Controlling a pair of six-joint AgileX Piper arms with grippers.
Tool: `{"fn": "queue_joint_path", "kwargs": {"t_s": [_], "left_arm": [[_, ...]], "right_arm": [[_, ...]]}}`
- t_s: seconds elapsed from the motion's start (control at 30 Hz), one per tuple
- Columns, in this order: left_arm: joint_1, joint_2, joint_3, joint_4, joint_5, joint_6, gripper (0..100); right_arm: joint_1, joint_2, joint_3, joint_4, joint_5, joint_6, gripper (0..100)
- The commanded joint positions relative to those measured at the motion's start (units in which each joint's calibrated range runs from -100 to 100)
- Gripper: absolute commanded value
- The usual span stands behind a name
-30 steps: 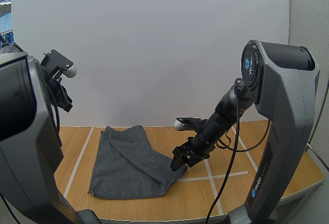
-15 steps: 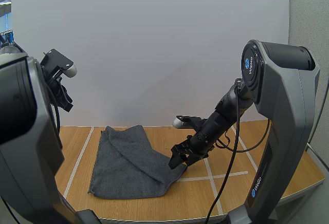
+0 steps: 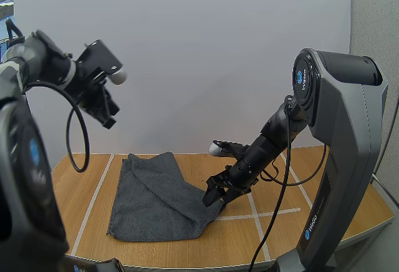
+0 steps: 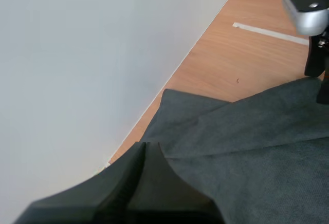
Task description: Fold the towel
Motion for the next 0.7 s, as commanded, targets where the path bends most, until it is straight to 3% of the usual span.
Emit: {"fn": "queue_joint_path", "kwargs": {"t_s": [0.0,0.23,0.5,0.67], "left_arm": [[-1.72,-6.48,0.05,-0.98,0.52,-0.35,0],[-4.98,-11.21,0.22,-0.98,0.52,-0.35,0],[-5.07,-21.94,11.18,-0.98,0.52,-0.35,0],[-5.07,-24.95,12.43,-0.98,0.52,-0.35,0]], "right_arm": [[-0.13,-0.75,0.18,0.36,1.17,-0.65,100],[-0.31,-0.75,0.18,0.22,1.17,-0.65,100],[-1.97,-1.02,0.18,0.22,1.17,-0.65,100],[-2.08,-1.02,0.18,0.49,1.88,-0.65,100]]}}
